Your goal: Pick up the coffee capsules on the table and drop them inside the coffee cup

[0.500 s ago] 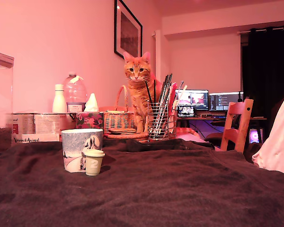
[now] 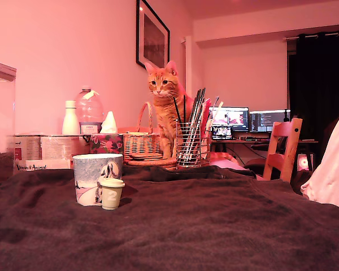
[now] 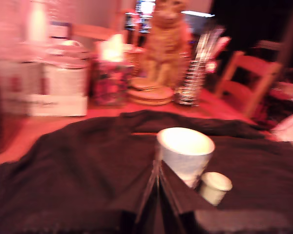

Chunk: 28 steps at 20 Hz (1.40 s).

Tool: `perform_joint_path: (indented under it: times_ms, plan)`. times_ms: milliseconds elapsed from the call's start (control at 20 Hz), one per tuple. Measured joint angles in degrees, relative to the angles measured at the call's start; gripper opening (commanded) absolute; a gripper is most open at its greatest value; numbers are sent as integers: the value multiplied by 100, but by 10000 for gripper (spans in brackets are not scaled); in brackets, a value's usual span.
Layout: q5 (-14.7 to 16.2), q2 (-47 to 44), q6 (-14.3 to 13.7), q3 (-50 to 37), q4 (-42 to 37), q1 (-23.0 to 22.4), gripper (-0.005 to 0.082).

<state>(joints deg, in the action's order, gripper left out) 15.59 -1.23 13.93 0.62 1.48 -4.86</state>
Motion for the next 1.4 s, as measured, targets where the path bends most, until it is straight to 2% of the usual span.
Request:
perform_joint_path:
  times_ms: [300, 700, 750, 950, 1050, 1400]
  plan:
    - [39, 0, 210, 0, -289, -737, -24]
    - [-380, -450, 195, 0, -306, -1659, -11]
    - [-413, -557, 168, -2, -350, -1735, 38]
    - [-625, -1012, 153, -2, -763, -1943, 345]
    - [-680, -1207, 153, -2, -1005, -1993, 444]
    - [-1062, -2033, 33, -2, -1670, -2024, 445]
